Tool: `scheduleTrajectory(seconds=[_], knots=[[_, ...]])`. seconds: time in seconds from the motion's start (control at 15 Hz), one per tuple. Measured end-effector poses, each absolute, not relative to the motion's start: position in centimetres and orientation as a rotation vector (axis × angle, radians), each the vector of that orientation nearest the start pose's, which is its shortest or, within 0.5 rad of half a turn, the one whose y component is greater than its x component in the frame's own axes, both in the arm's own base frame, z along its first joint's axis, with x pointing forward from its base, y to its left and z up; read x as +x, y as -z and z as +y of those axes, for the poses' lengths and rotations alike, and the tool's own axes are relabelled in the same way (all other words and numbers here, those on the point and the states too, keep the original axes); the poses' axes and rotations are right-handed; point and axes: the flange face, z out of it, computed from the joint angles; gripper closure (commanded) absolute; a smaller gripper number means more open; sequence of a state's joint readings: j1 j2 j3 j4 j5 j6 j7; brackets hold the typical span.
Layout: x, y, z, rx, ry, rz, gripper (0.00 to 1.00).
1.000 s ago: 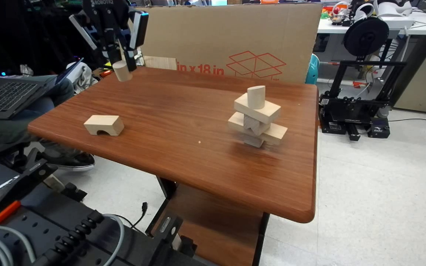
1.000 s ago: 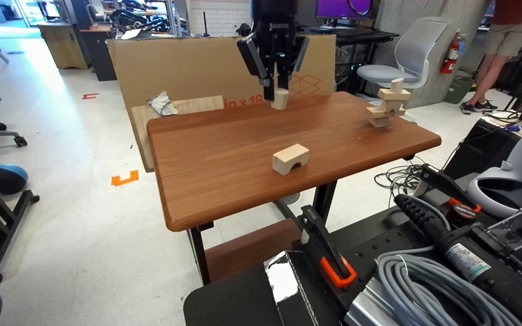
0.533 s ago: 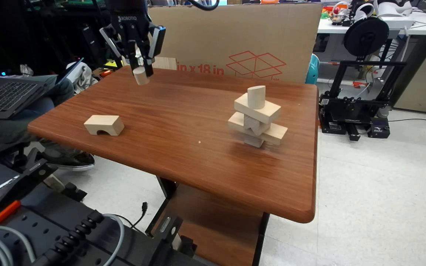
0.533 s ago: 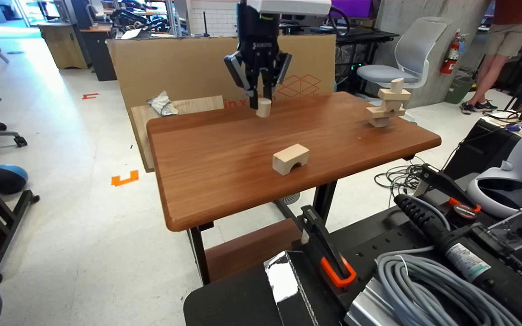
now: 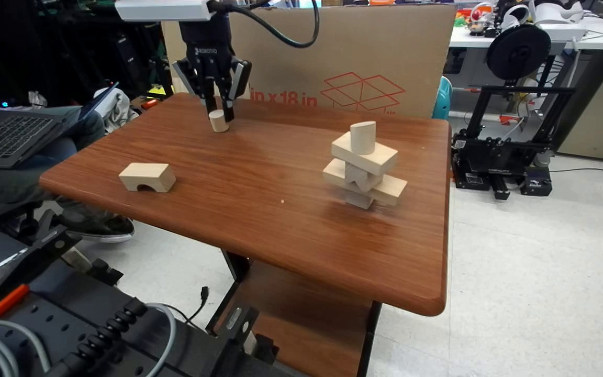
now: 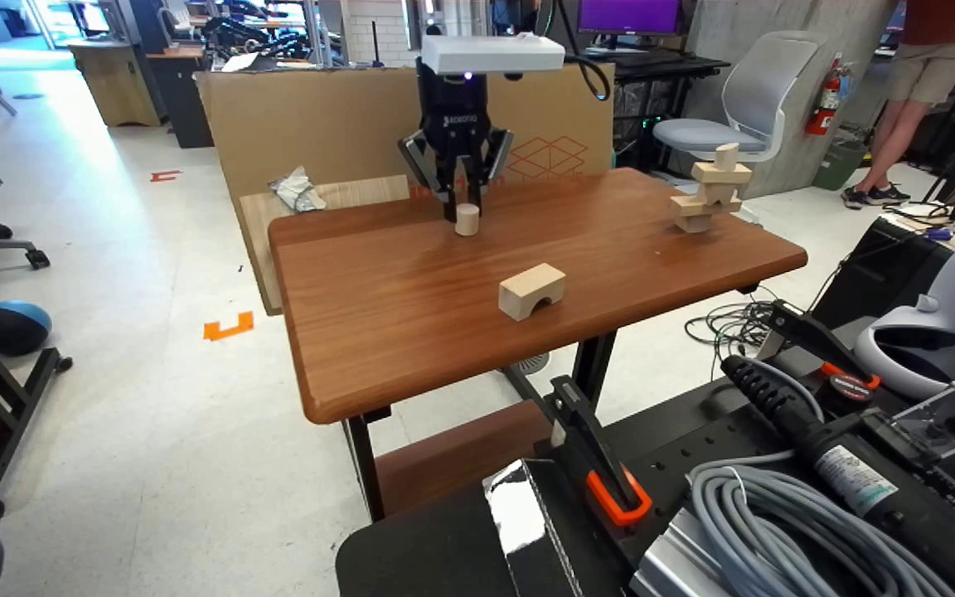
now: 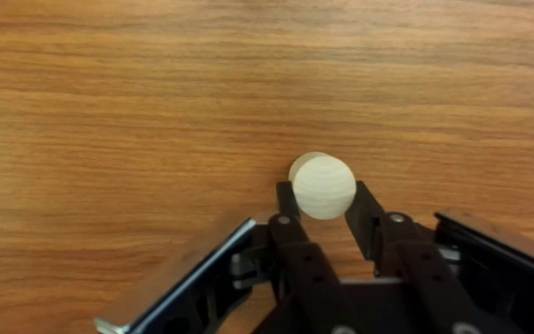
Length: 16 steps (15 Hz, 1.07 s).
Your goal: Pick the cylindrical block and put it on the table
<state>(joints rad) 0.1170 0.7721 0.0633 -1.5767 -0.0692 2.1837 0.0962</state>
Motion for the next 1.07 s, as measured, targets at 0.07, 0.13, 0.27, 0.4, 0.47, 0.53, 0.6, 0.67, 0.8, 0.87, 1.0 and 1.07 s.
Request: scheduleTrajectory(seconds=[0.07, 0.13, 0.27, 0.4, 0.47, 0.53, 0.6, 0.67, 0.8, 0.87, 1.0, 1.07], knots=[[67.3, -17.1, 11.5, -3.158, -0.263, -0.173, 0.42], [67.5, -17.1, 11.5, -3.159, -0.272, -0.17, 0.37], [67.7, -17.3, 11.7, -3.159, -0.269, -0.171, 0.23], [67.7, -17.9, 11.7, -3.16, -0.253, -0.172, 0.08], [67.6, -18.7, 11.6, -3.161, -0.242, -0.171, 0.0], [67.3, -20.0, 11.5, -3.163, -0.228, -0.171, 0.0], [67.0, -21.6, 11.4, -3.165, -0.21, -0.17, 0.0], [66.6, -23.5, 11.2, -3.168, -0.185, -0.161, 0.0], [65.5, -27.9, 10.6, -3.178, -0.119, -0.107, 0.0], [64.8, -29.9, 10.0, -3.181, -0.115, -0.065, 0.0], [64.3, -31.8, 9.7, -3.183, -0.095, -0.056, 0.0], [64.3, -31.4, 9.9, -3.183, -0.103, -0.06, 0.0]])
